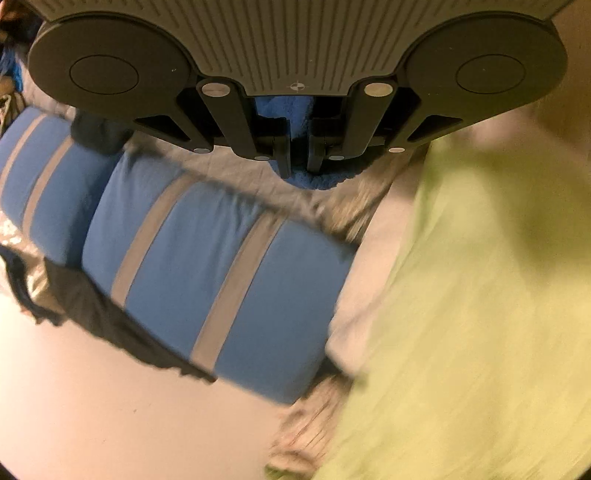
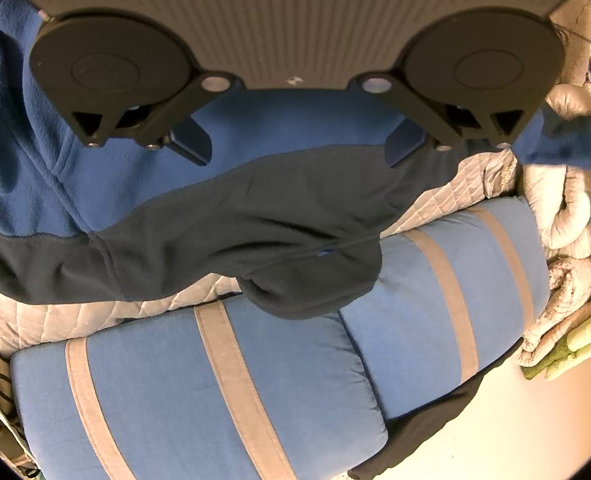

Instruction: Fold clothes

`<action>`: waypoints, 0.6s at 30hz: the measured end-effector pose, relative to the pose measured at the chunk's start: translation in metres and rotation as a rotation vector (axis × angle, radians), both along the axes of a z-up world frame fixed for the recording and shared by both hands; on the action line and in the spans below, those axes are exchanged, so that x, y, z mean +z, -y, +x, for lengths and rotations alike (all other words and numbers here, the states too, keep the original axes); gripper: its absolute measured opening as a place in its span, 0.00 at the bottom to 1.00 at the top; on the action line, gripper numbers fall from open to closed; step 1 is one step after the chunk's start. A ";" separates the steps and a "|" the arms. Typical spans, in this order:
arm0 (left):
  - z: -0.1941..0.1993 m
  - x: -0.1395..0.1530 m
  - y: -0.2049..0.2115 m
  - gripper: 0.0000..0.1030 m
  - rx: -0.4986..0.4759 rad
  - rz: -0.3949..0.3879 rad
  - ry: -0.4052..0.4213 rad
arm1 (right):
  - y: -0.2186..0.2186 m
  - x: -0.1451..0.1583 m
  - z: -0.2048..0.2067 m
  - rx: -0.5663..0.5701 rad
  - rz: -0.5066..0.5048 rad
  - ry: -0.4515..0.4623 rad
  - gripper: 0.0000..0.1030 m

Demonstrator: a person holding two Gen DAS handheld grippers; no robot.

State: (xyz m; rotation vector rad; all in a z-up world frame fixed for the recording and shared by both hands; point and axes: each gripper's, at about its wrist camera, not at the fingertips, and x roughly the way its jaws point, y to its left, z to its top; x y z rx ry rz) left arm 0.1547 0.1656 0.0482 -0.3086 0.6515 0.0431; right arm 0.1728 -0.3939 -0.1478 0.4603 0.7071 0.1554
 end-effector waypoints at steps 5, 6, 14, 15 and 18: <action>-0.052 -0.048 0.027 0.08 -0.023 -0.057 -0.056 | -0.001 0.001 -0.001 0.005 -0.005 -0.003 1.00; -0.061 -0.058 0.032 0.08 -0.028 -0.073 -0.067 | -0.001 0.001 -0.001 0.005 -0.006 -0.005 1.00; -0.112 -0.118 0.044 0.08 0.006 -0.187 -0.149 | -0.001 -0.001 -0.001 -0.001 0.000 -0.025 1.00; -0.116 -0.122 0.041 0.08 0.019 -0.223 -0.153 | -0.001 -0.002 -0.001 -0.002 -0.001 -0.026 1.00; -0.128 -0.132 0.032 0.10 0.057 -0.332 -0.164 | -0.001 -0.002 -0.001 -0.002 -0.003 -0.029 1.00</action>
